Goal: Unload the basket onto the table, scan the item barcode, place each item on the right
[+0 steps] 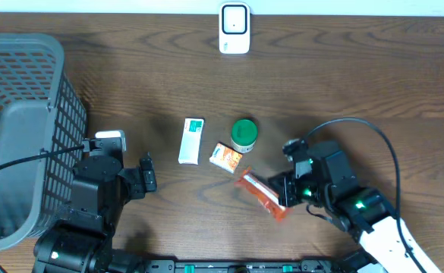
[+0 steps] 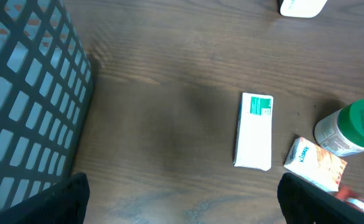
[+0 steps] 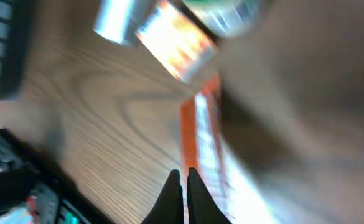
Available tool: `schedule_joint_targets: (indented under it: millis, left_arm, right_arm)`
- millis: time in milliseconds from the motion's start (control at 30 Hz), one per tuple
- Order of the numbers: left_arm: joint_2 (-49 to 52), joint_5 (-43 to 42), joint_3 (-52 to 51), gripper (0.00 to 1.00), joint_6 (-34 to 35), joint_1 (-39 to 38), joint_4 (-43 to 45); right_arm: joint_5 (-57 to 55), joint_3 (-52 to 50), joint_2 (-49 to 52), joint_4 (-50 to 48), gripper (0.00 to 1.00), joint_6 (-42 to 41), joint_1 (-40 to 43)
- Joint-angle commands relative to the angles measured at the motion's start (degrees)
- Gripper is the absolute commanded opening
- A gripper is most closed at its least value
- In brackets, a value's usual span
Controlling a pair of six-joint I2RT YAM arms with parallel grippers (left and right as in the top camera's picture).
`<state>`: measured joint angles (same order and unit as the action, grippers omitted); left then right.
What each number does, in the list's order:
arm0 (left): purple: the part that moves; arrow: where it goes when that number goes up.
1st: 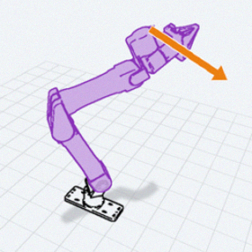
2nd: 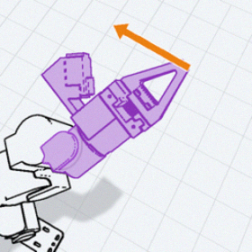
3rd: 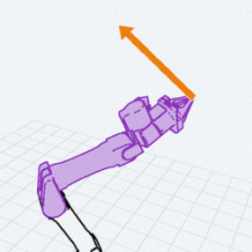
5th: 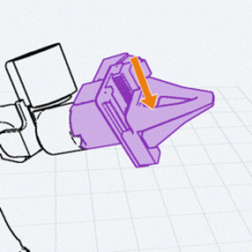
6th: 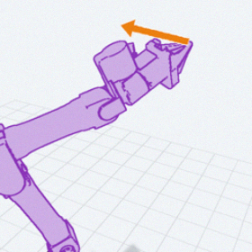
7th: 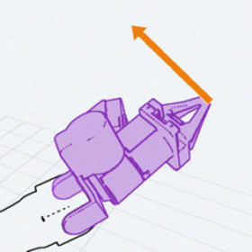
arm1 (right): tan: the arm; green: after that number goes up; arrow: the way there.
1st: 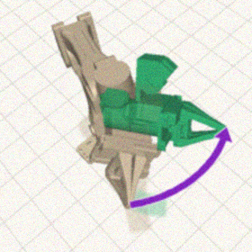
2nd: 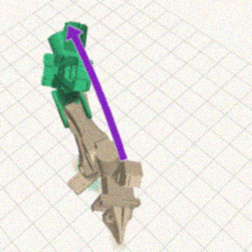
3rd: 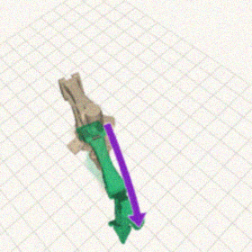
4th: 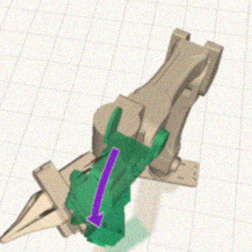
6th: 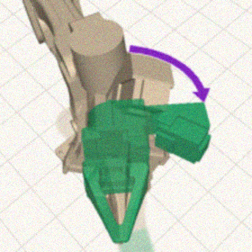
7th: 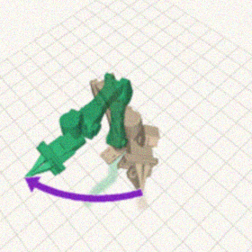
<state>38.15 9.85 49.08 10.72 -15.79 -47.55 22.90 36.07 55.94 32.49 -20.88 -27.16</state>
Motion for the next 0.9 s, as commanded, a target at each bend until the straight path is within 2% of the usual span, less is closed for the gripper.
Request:
schedule_joint_targets:
  millis: [0, 133, 167, 200, 233, 267, 467, 633, 767, 867]
  left_arm:
    - [0.0, 0.9, 0.3, 0.96, 0.3, 0.1, 0.0]
    - [0.0, 0.9, 0.3, 0.96, 0.3, 0.1, 0.0]
    - [0.0, 0.9, 0.3, 0.96, 0.3, 0.1, 0.0]
    - [0.0, 0.9, 0.3, 0.96, 0.3, 0.1, 0.0]
    - [0.0, 0.9, 0.3, 0.96, 0.3, 0.1, 0.0]
    - [0.0, 0.9, 0.3, 0.96, 0.3, 0.1, 0.0]
    - [0.0, 0.9, 0.3, 0.96, 0.3, 0.1, 0.0]
    - [0.0, 0.9, 0.3, 0.96, 0.3, 0.1, 0.0]
    - [0.0, 0.9, 0.3, 0.96, 0.3, 0.1, 0.0]
    - [0.0, 0.9, 0.3, 0.96, 0.3, 0.1, 0.0]
  right_arm:
    - [4.8, 2.5, -0.1, 0.0, 0.01, 6.0, 0.0]
    - [3.8, 2.5, 0.4, 2.3, 0.01, 6.6, 0.0]
    - [3.3, 2.5, 0.9, 3.5, 0.06, 6.6, 0.0]
    - [3.0, 2.4, 1.5, 4.8, 0.29, 6.6, 0.0]
    - [2.9, 2.4, 2.1, 5.7, 0.81, 6.6, 0.0]
    - [2.6, 2.4, 2.8, 6.3, 0.99, 6.6, 0.0]
    - [-3.6, 2.3, 10.2, 9.2, 0.98, 6.7, 0.0]
    - [-3.5, 2.3, 20.9, 7.7, 0.73, 9.4, 0.0]
    - [2.7, 2.4, 26.8, 5.4, 0.73, 13.3, 0.0]
    - [1.6, 2.6, 27.4, 5.2, 0.78, 13.6, 0.0]
